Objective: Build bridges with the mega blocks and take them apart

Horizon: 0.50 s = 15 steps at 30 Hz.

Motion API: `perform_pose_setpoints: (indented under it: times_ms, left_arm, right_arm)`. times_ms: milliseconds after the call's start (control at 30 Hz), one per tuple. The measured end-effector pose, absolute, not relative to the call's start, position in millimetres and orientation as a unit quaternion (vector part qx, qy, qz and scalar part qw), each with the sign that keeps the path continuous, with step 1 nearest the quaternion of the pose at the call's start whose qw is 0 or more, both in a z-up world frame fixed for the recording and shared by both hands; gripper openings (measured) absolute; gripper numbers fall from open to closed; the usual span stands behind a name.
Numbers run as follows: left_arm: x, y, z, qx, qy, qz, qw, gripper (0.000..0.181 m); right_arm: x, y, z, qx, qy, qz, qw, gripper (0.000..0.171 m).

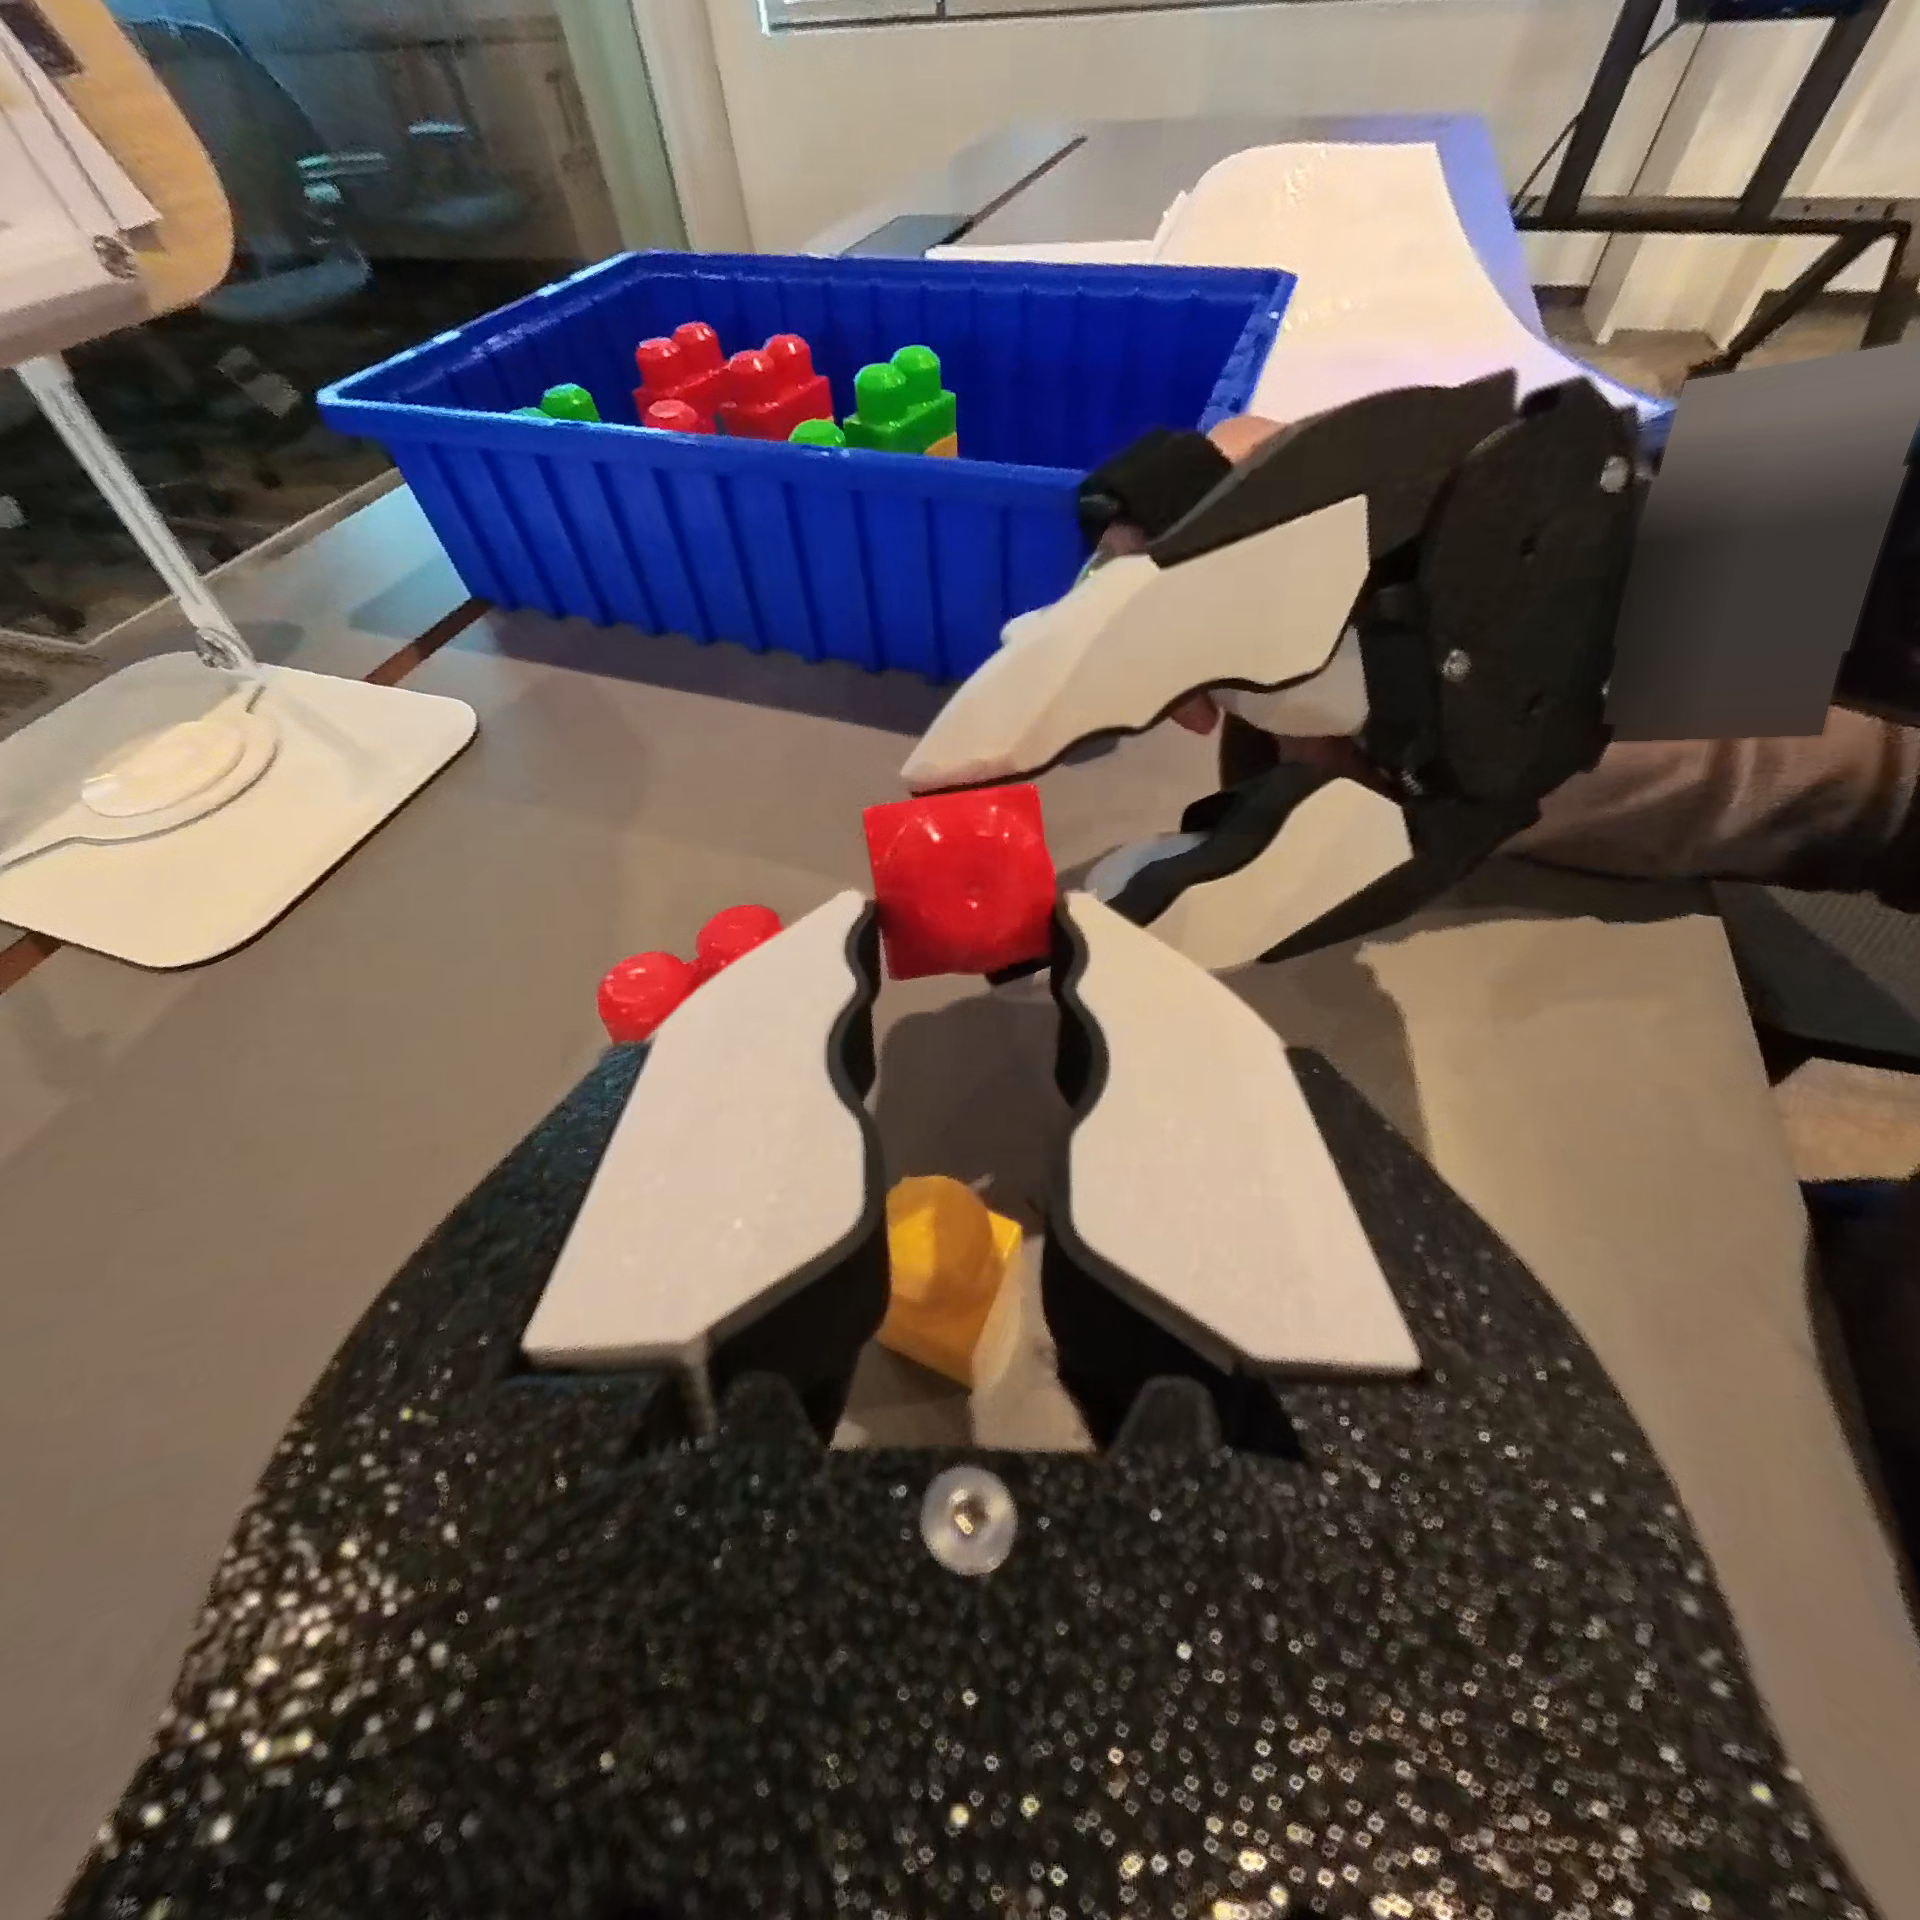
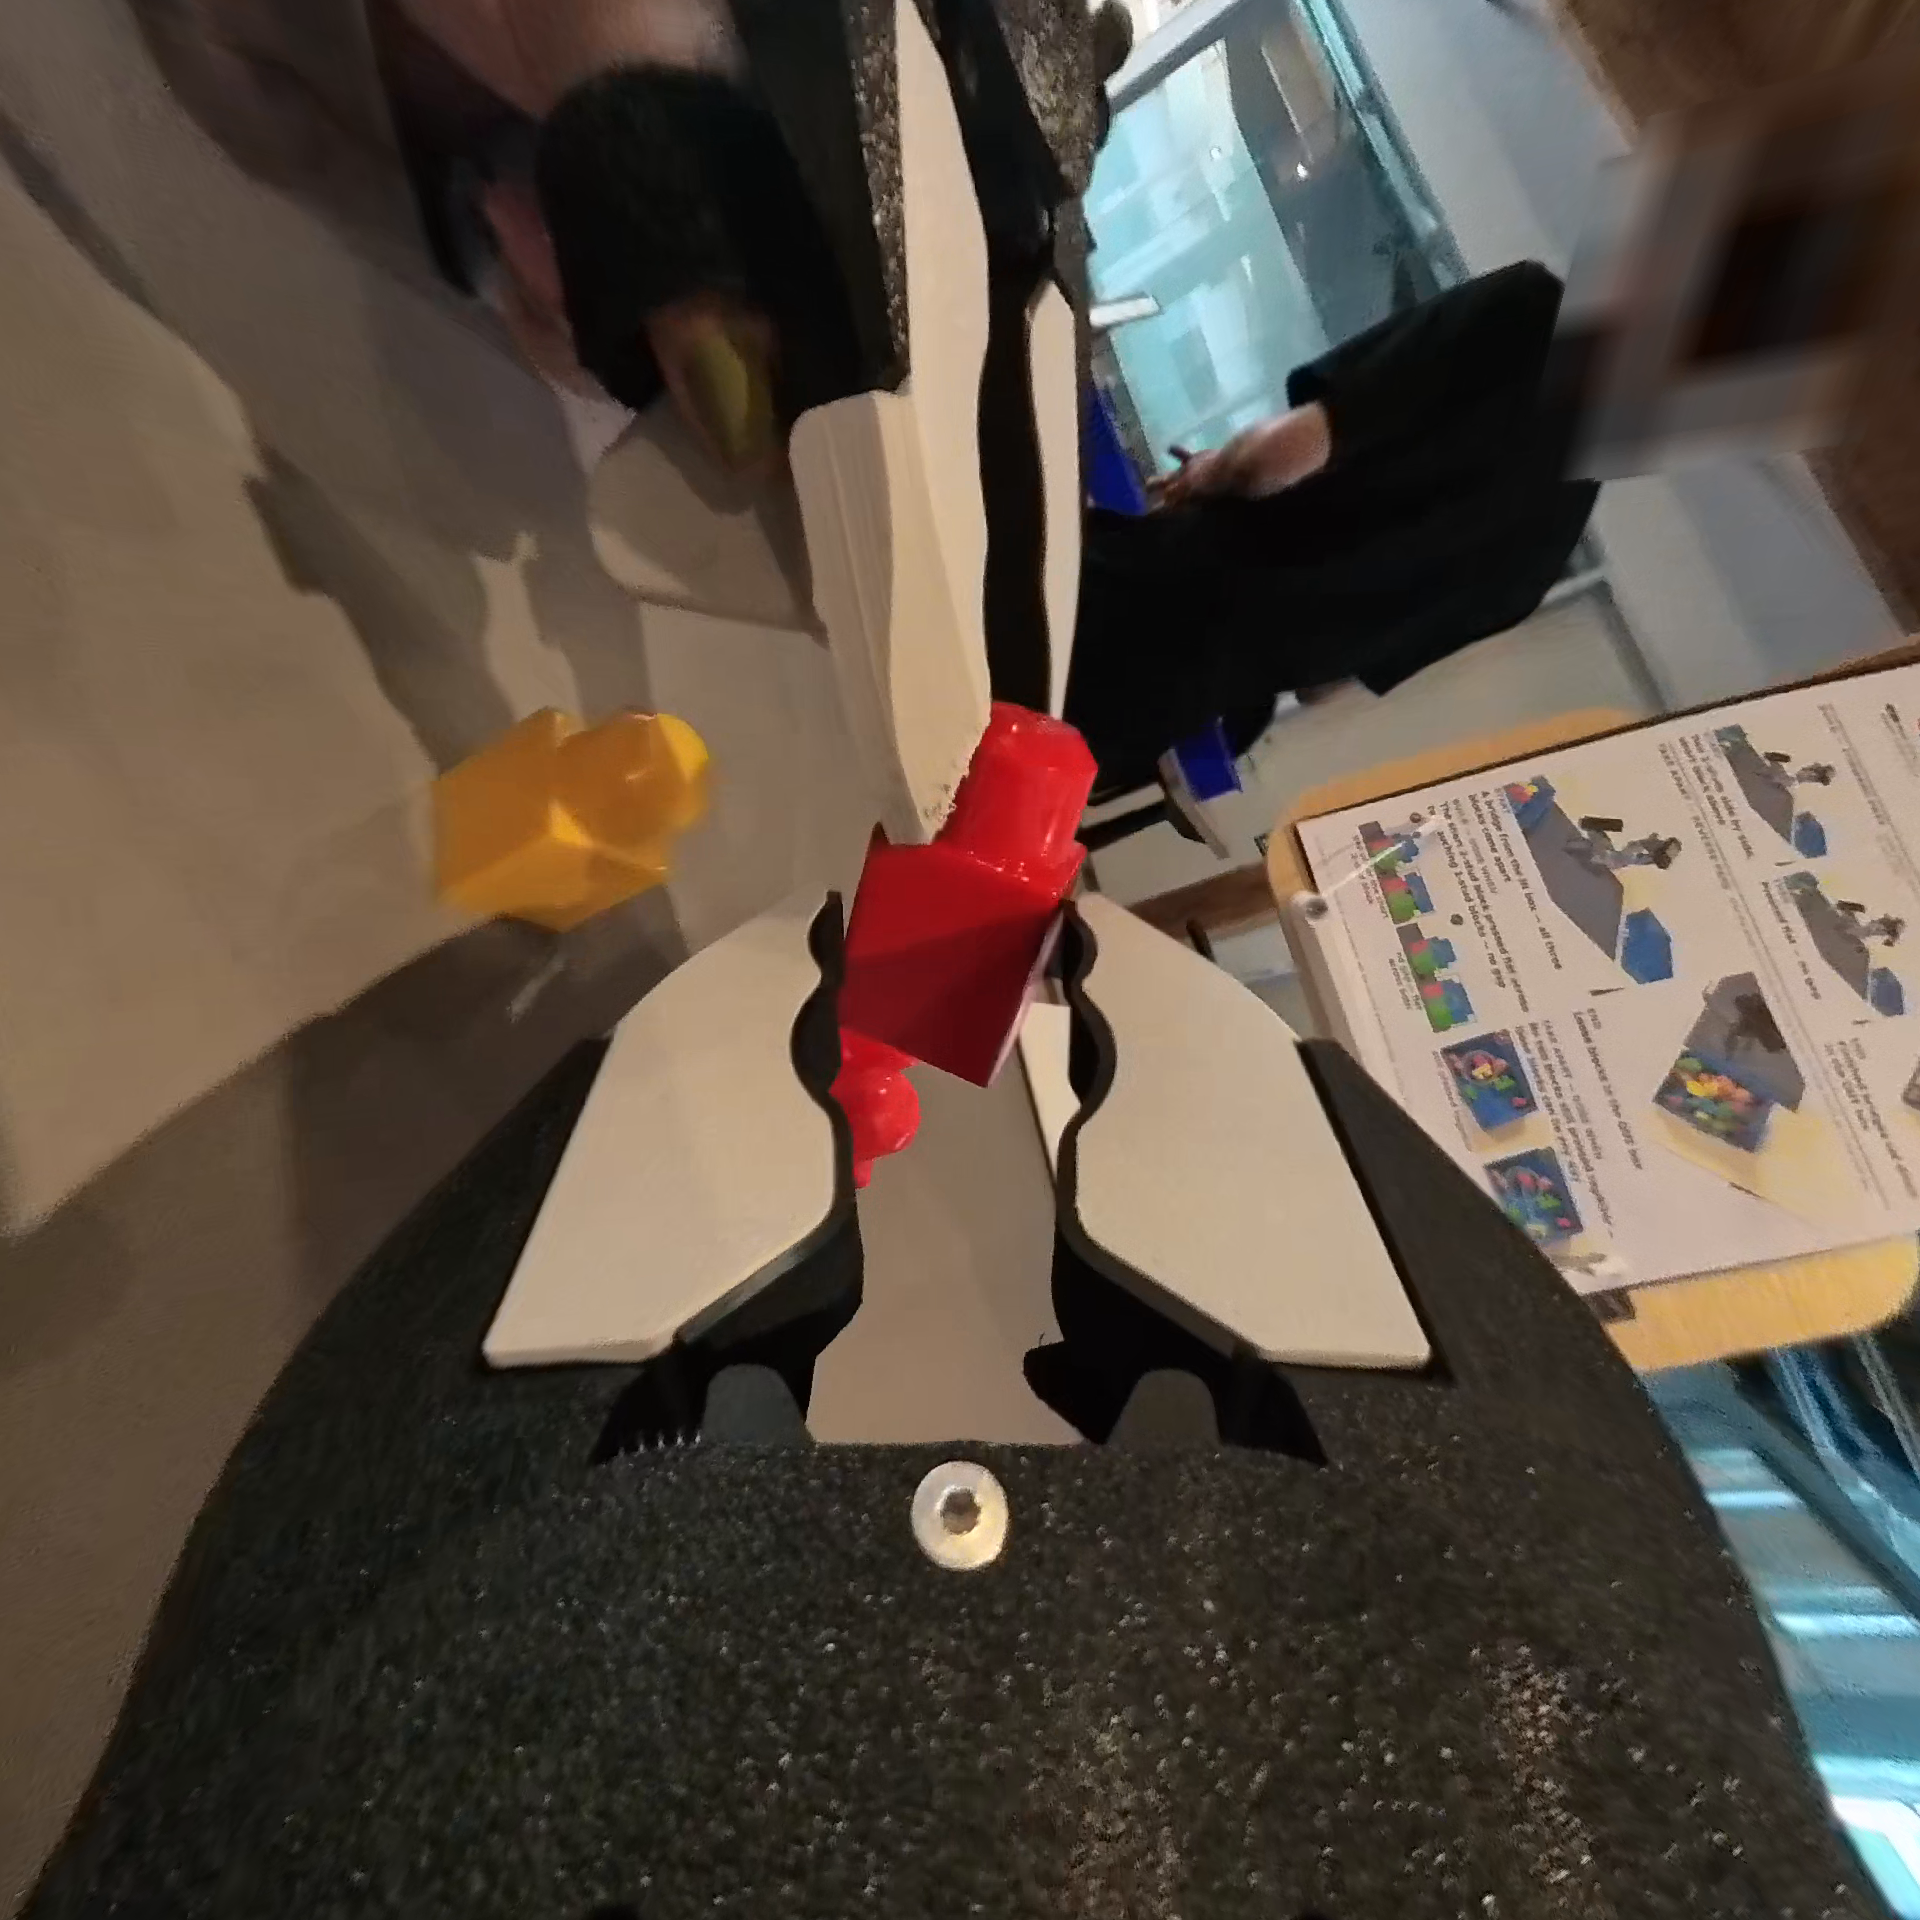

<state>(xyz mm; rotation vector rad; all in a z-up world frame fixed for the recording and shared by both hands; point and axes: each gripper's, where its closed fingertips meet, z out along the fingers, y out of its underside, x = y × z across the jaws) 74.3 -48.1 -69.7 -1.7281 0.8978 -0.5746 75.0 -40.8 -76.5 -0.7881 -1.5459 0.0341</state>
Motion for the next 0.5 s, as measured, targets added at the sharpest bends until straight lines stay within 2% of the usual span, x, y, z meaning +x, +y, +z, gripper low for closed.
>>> perform_pose_setpoints:
  times_ms: [67, 200, 500]
  left_arm:
    - [77, -50, -75, -0.726, 0.39, -0.234, 0.515, 0.031]
    - [78, -55, -91, -0.739, 0.448, -0.179, 0.471, 0.031]
    - [89, -66, -138, -0.75, 0.588, -0.08, 0.293, 0.031]
  right_arm:
    - [81, -44, -83, -0.354, -0.697, 0.044, 0.622, 0.042]
    - [98, -45, -97, -0.401, -0.717, 0.145, 0.551, 0.067]
    - [112, -48, -121, -0.472, -0.723, 0.265, 0.428, 0.066]
